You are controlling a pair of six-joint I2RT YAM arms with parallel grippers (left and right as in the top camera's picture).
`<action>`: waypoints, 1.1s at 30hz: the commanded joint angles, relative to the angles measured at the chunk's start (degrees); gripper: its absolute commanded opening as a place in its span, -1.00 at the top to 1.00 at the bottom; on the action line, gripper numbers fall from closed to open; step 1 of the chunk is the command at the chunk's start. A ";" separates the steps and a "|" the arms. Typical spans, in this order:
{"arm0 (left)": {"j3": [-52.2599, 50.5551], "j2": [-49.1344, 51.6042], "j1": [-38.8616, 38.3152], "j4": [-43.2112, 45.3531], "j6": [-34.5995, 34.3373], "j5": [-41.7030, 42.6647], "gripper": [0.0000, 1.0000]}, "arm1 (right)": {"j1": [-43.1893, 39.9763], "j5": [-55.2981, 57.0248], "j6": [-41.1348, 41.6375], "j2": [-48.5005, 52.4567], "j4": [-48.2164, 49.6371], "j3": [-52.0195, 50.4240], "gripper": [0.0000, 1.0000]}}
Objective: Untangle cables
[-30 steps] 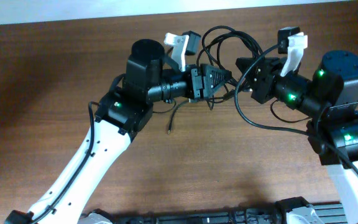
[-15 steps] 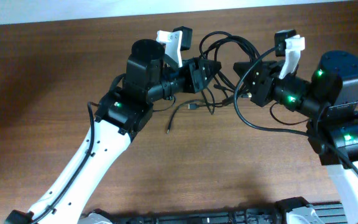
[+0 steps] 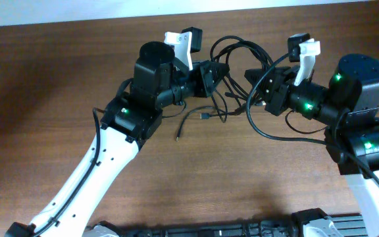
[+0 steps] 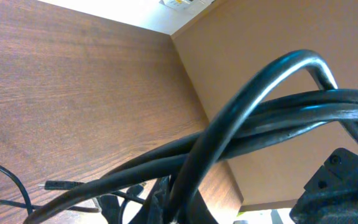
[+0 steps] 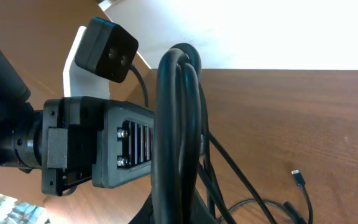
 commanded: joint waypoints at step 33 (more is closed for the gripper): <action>0.35 0.39 35.56 25.31 -57.59 18.10 1.00 | -0.17 14.80 -7.19 2.64 -20.11 0.31 0.92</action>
